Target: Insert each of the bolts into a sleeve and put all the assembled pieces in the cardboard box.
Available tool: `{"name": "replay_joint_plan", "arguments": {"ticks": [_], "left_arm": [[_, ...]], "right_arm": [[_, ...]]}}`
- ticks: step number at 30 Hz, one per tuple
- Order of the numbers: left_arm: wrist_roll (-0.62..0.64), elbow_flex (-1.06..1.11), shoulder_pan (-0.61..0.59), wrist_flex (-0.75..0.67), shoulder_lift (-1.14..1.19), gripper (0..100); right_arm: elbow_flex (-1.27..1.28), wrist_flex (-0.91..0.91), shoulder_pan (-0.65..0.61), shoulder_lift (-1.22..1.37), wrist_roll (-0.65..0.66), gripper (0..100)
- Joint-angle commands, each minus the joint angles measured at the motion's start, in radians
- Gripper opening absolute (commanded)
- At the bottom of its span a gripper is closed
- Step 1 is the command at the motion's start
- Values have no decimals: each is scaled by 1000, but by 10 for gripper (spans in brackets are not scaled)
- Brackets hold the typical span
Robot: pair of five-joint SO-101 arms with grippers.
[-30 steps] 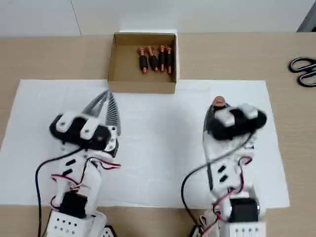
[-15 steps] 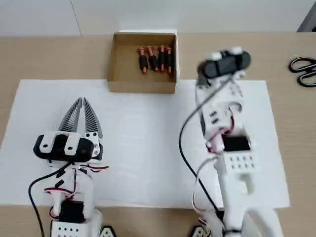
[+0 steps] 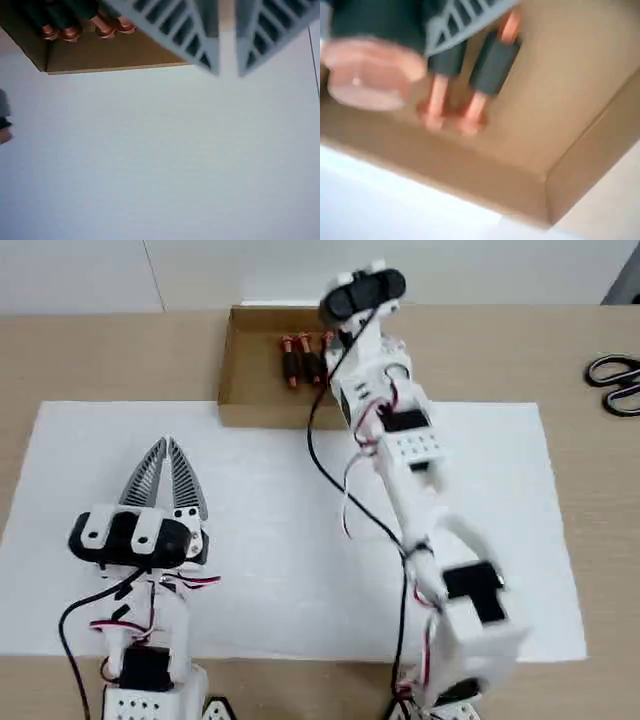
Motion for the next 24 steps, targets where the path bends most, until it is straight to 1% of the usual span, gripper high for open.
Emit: {"name": "replay_joint_plan", "arguments": {"ticks": [1,6,8,17,24], "left_arm": [[8,-4,-3,2,-12,14],[8,-4,-3,2,-12,14],[8,-4,-3,2,-12,14],[8,-4,-3,2,-12,14],[8,-4,-3,2,-12,14]], "right_arm": [[-250,-33,-24,157,-9,6],[-442,-179,-70,386,-8,5],[-522,-202,-91,456,-6,5],[-772,-77,-137,687,-3,8],[-902,22,-139,783,-3,9]]}}
